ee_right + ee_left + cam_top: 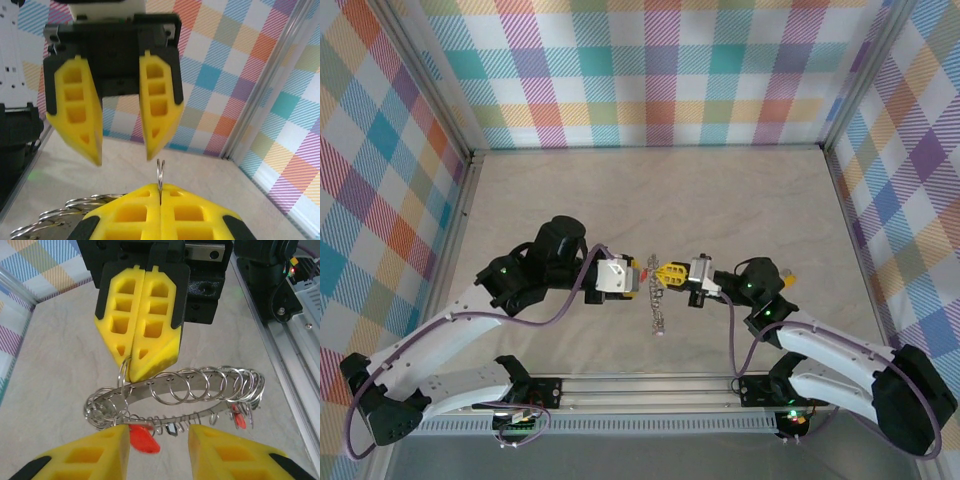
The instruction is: Put the keys on the keyring
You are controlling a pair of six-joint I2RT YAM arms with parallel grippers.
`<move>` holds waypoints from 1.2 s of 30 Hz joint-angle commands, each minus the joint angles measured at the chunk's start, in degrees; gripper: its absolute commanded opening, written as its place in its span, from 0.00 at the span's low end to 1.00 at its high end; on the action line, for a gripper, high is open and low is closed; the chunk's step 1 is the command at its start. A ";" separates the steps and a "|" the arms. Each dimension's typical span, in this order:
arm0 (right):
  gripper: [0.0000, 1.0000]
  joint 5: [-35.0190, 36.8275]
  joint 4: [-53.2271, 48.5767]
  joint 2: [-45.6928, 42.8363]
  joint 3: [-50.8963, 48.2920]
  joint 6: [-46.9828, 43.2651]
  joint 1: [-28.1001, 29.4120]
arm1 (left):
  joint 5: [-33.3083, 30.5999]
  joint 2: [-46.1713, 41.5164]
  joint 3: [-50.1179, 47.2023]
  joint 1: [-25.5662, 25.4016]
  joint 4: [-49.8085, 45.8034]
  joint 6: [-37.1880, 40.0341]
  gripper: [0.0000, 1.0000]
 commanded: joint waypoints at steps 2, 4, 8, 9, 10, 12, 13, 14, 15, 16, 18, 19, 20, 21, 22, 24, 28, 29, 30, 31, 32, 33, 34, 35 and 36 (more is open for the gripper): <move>0.00 -3.23 11.82 1.52 -0.11 5.08 -0.37 | 3.79 0.23 -0.25 0.54 5.51 -5.41 0.29; 0.00 -4.65 12.68 2.02 0.27 6.34 -0.34 | 4.19 -0.58 -0.54 0.53 6.31 -6.50 0.27; 0.00 -10.02 7.90 2.21 2.95 5.69 -0.30 | 4.73 -2.31 -1.03 0.49 8.33 -7.95 0.22; 0.00 -10.32 8.03 2.24 3.31 5.79 -0.30 | 4.76 -2.59 -0.90 0.49 8.39 -7.97 0.21; 0.00 -10.46 8.02 2.31 3.69 5.80 -0.33 | 4.78 -2.71 -0.82 0.54 8.36 -8.02 0.20; 0.00 -10.85 7.10 2.38 4.60 5.47 -0.29 | 4.94 -3.00 -0.73 0.53 8.14 -7.85 0.19; 0.00 -11.18 6.54 2.57 5.05 5.23 -0.35 | 5.23 -3.06 -0.77 0.52 7.99 -7.67 0.18; 0.00 -11.13 6.45 2.70 5.31 5.24 -0.34 | 5.53 -2.96 -0.69 0.53 7.71 -7.39 0.17; 0.00 -10.98 6.83 2.88 5.35 5.34 -0.34 | 5.77 -2.80 -0.68 0.47 7.50 -7.23 0.16; 0.00 -10.67 7.51 3.32 5.38 5.53 -0.33 | 6.32 -2.66 -0.59 0.54 7.23 -7.11 0.15; 0.00 -10.80 7.02 3.71 5.61 5.35 -0.31 | 7.60 -2.62 -0.67 0.53 6.95 -6.59 0.14; 0.00 -10.74 6.97 3.87 5.66 5.34 -0.30 | 7.83 -2.65 -0.78 0.56 6.98 -6.57 0.16; 0.00 -10.58 7.23 3.98 5.63 5.43 -0.30 | 7.84 -2.75 -0.93 0.54 6.82 -6.49 0.17; 0.00 -10.56 7.50 4.01 5.54 5.44 -0.34 | 7.63 -2.74 -0.94 0.53 6.70 -6.39 0.18; 0.00 -10.61 7.38 4.00 5.64 5.44 -0.30 | 7.27 -2.82 -0.94 0.54 6.60 -6.32 0.18; 0.00 -11.03 6.89 4.02 5.80 5.29 -0.30 | 6.67 -2.95 -0.98 0.52 6.56 -6.07 0.18; 0.00 -12.06 6.49 4.16 6.20 5.00 -0.30 | 6.44 -2.47 -0.69 0.49 7.03 -6.12 0.11; 0.00 -12.07 6.41 4.26 6.23 5.00 -0.30 | 6.44 -2.33 -0.53 0.51 7.00 -6.35 0.11; 0.00 -12.15 6.08 4.28 6.32 4.79 -0.34 | 6.52 -1.94 -0.29 0.54 7.17 -6.53 0.11; 0.00 -12.15 5.57 4.24 6.56 4.46 -0.23 | 6.53 -1.74 -0.24 0.54 7.51 -6.81 0.11; 0.00 -12.14 5.19 4.24 6.61 4.20 -0.25 | 6.53 -1.66 -0.28 0.53 7.91 -6.96 0.11; 0.00 -12.11 4.97 4.25 6.75 4.13 -0.21 | 6.66 -1.57 -0.33 0.53 8.41 -7.13 0.11; 0.00 -12.15 4.81 4.23 6.75 4.04 -0.21 | 6.62 -1.49 -0.41 0.47 8.70 -7.27 0.12; 0.00 -12.22 4.62 4.14 6.79 3.98 -0.21 | 6.70 -1.40 -0.41 0.54 8.97 -7.34 0.13; 0.00 -12.25 4.33 4.06 6.89 3.95 -0.21 | 6.79 -1.30 -0.35 0.47 9.04 -7.37 0.14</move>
